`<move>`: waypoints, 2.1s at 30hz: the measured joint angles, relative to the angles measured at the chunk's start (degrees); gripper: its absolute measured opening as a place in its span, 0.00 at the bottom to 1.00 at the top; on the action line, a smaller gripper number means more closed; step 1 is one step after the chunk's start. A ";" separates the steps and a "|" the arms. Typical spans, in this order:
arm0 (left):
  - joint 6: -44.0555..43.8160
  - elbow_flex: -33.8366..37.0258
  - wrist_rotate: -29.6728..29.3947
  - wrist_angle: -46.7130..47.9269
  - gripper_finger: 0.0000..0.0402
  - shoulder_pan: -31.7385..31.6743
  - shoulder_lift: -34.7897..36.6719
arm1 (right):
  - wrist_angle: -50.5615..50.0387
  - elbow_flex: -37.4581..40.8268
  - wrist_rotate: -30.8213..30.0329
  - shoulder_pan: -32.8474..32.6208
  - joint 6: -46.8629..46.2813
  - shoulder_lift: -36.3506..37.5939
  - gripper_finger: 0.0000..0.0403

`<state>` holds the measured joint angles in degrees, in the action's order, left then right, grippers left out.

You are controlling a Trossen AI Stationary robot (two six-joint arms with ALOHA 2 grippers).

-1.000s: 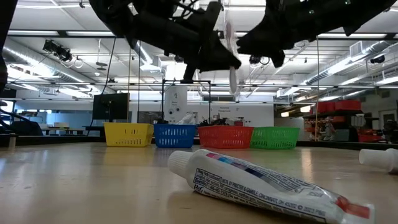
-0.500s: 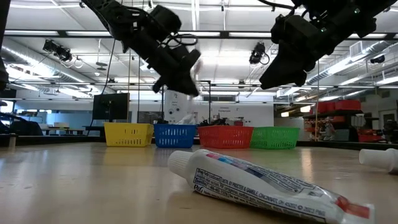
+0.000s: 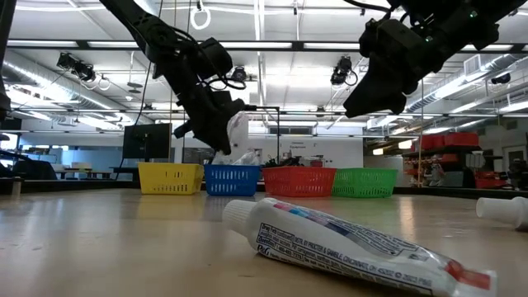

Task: Pick & Place Travel size toiletries
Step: Put the orange toothbrush into the blue bin, then put the left toothpaste into the red bin

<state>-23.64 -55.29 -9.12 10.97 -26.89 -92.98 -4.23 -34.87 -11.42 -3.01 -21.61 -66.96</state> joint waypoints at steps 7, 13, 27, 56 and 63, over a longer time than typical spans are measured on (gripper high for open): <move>-1.87 -0.07 3.22 0.47 0.09 0.26 -3.80 | 0.62 0.00 0.00 0.00 -0.06 0.00 0.34; -2.73 -0.07 2.80 1.20 0.15 -0.14 -4.73 | 0.55 0.00 0.05 -0.02 -0.15 0.00 0.34; 0.94 -0.07 2.89 3.47 0.40 -0.59 -4.38 | 0.14 0.00 0.45 -0.02 -0.02 0.00 0.34; 17.27 -0.09 -0.47 0.90 0.37 31.28 13.26 | 0.07 0.00 7.18 -16.28 -10.87 -5.69 0.45; 18.67 -0.07 0.21 -1.93 0.37 40.59 13.24 | 1.50 0.00 1.56 -22.85 -12.26 -9.84 0.45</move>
<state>-4.98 -55.35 -8.91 9.04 13.70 -79.74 -2.73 -34.87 -9.86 -25.85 -33.87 -76.80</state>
